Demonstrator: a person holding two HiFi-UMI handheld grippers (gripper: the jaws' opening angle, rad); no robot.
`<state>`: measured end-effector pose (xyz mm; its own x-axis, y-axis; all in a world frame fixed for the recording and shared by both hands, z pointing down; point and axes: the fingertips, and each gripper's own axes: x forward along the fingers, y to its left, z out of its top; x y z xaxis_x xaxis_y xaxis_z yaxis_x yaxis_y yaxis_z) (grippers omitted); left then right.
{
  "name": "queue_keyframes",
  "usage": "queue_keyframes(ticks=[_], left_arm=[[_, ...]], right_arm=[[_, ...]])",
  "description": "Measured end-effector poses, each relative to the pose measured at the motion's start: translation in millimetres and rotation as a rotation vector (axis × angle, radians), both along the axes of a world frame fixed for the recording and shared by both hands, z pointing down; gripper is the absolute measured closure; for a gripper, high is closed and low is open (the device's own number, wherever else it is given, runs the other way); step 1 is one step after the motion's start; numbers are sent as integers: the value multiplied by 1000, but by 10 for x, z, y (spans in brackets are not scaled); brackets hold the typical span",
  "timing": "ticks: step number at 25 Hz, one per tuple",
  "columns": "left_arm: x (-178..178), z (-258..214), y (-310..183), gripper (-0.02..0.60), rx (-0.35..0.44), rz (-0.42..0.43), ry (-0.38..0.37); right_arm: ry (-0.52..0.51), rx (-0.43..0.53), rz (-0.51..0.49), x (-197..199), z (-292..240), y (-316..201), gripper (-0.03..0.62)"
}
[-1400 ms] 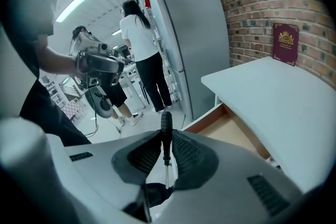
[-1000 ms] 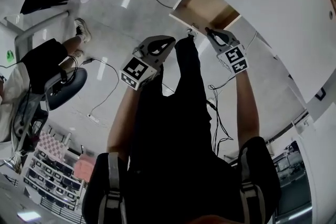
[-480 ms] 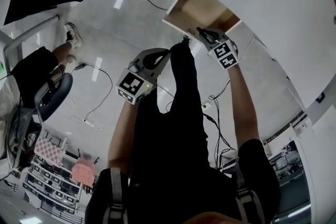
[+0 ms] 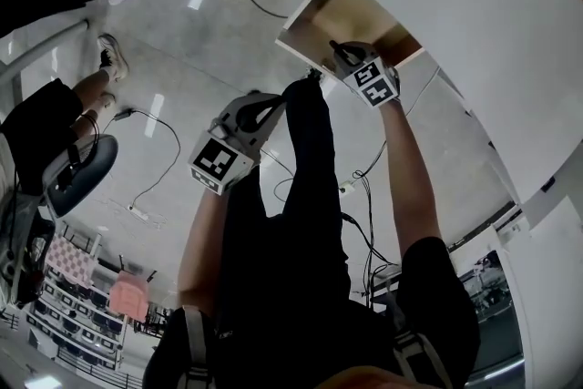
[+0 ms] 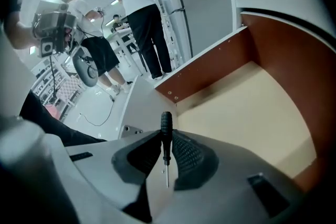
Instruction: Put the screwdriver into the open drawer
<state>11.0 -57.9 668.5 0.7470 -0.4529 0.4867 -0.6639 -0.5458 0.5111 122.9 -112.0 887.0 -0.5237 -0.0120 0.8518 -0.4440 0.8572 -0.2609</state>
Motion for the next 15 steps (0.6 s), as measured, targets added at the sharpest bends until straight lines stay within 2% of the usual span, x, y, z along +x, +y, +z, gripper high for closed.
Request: queue_keyframes(ticks=[4, 9, 15], left_arm=[[-6, 89, 3, 565, -7, -18, 4], [-37, 176, -15, 565, -19, -33, 2], [-82, 316, -16, 565, -20, -36, 5]], right_arm=[[44, -12, -41, -2, 232, -2, 474], [100, -71, -42, 39, 528, -47, 473], [168, -73, -99, 34, 839, -57, 473]])
